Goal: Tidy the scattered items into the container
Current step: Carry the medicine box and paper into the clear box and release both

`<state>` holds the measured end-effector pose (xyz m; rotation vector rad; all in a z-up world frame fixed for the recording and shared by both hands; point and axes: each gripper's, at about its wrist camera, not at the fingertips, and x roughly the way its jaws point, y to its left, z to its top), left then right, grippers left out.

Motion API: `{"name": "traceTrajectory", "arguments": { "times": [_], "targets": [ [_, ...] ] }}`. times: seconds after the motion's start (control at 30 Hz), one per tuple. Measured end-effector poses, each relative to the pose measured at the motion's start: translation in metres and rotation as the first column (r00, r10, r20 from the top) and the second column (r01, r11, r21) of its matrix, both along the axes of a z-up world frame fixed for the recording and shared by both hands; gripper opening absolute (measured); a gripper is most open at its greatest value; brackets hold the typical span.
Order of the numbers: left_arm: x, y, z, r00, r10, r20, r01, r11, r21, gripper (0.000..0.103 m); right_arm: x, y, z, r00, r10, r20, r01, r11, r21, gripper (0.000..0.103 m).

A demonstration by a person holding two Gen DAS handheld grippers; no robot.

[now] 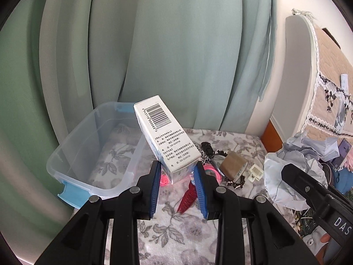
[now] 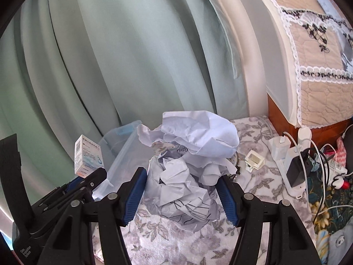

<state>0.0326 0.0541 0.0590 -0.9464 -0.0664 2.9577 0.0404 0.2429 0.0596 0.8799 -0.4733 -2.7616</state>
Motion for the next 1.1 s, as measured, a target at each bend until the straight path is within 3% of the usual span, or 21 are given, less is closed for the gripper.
{"name": "traceTrajectory", "arguments": {
  "times": [0.17,0.33,1.1],
  "targets": [
    [0.003,-0.026,0.011,0.999,0.034,-0.041,-0.033,0.999,0.031,0.031,0.001,-0.027,0.026,0.996,0.034,-0.078,-0.029,0.998,0.064,0.067],
    [0.003,-0.055,0.013,0.995,0.071,-0.077,-0.067,0.996,0.054,0.032,-0.008,-0.059,0.038,0.990,0.102,-0.092,-0.091,0.989,0.120,0.067],
    [-0.021,-0.172,-0.027,0.978,0.204,-0.044,-0.194,0.966,0.170,0.032,-0.082,-0.187,0.004,0.940,0.335,0.063,-0.341,0.913,0.225,0.067]
  ]
}}
